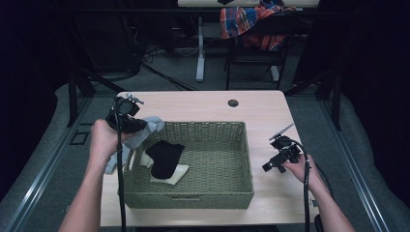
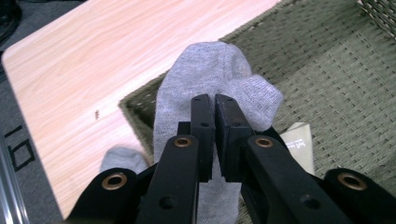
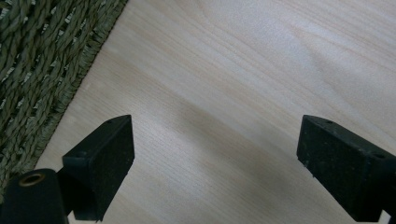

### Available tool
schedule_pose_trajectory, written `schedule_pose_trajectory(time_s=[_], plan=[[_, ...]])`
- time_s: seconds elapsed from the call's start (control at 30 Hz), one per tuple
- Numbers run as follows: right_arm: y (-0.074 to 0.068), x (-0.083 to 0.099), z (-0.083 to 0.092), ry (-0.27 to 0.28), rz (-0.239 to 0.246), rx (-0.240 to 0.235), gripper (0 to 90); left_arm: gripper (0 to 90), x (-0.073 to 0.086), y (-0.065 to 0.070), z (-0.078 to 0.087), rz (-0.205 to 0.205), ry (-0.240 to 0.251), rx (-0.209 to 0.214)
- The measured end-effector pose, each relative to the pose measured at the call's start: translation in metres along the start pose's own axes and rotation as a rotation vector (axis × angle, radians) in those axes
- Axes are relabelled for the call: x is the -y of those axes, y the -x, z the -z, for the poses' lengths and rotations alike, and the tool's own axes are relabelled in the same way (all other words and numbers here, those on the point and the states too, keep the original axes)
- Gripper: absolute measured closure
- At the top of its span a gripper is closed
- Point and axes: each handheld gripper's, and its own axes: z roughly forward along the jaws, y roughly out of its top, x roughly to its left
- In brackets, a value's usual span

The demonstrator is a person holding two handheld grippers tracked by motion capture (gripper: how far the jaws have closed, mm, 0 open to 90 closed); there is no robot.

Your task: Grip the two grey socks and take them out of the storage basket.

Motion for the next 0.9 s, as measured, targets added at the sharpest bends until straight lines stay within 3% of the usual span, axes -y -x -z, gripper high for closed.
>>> schedule_pose_trajectory(time_s=[0.03,0.07,0.23,0.5,0.7,0.9], plan=[[0.001,-0.001,0.002,-0.026,0.02,0.01,11.0,86.8,0.002,-0.006,0.004,0.014,0.003,-0.009],[-0.002,0.002,-0.003,0.041,-0.032,-0.001,11.0,86.8,0.003,-0.009,0.006,0.022,0.006,-0.017],[0.0,-0.001,0.001,-0.017,0.014,0.002,11.0,86.8,0.012,-0.029,0.012,0.062,0.006,-0.047],[-0.001,0.0,-0.001,0.008,-0.008,0.008,11.1,86.8,0.029,-0.056,0.016,0.13,-0.014,-0.087],[0.0,-0.001,0.0,-0.022,0.012,0.002,11.1,86.8,0.04,-0.07,0.015,0.168,-0.041,-0.124],[0.0,-0.001,0.0,-0.014,0.01,-0.002,11.1,86.8,0.052,-0.082,0.004,0.199,-0.07,-0.118]])
